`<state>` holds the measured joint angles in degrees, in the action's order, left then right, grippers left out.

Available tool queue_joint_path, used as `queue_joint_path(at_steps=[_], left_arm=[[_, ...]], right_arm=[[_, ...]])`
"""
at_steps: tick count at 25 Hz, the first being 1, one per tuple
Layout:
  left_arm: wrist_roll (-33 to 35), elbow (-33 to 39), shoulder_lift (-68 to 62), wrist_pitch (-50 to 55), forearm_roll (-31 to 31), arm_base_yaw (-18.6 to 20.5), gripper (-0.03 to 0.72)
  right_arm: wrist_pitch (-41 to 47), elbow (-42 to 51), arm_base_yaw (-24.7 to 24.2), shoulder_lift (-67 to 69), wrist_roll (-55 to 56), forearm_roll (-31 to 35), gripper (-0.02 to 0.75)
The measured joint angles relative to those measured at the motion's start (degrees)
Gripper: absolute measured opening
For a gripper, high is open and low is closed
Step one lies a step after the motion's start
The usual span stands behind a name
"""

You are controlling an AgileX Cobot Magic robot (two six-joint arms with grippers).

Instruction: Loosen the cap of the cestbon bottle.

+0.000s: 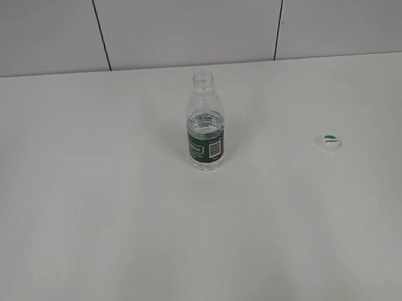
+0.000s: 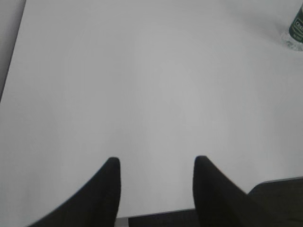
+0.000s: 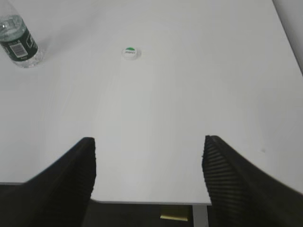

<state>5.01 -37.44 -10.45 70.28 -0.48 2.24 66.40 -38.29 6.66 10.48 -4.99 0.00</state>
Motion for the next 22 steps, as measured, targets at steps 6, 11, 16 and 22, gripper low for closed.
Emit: queue_joint_path(at_steps=[6,11,16,22], left_arm=[[0.1,2.9,10.6,0.1,-0.2,0.0,0.32],[0.1,4.4,10.9,0.1,-0.5,0.0,0.319],[0.1,6.4,10.9,-6.4,-0.4,0.0,0.317],[-0.4,7.3,10.9,-8.8,-0.4,0.0,0.312]], right_arm=[[-0.5,3.7,0.0,-10.6,0.0,-1.6,0.536],[1.5,6.5,0.0,-10.9,-0.5,-2.3,0.536],[-2.9,8.7,0.0,-10.9,-0.6,-2.6,0.536],[-3.5,8.8,0.0,-10.9,-0.6,-2.6,0.536]])
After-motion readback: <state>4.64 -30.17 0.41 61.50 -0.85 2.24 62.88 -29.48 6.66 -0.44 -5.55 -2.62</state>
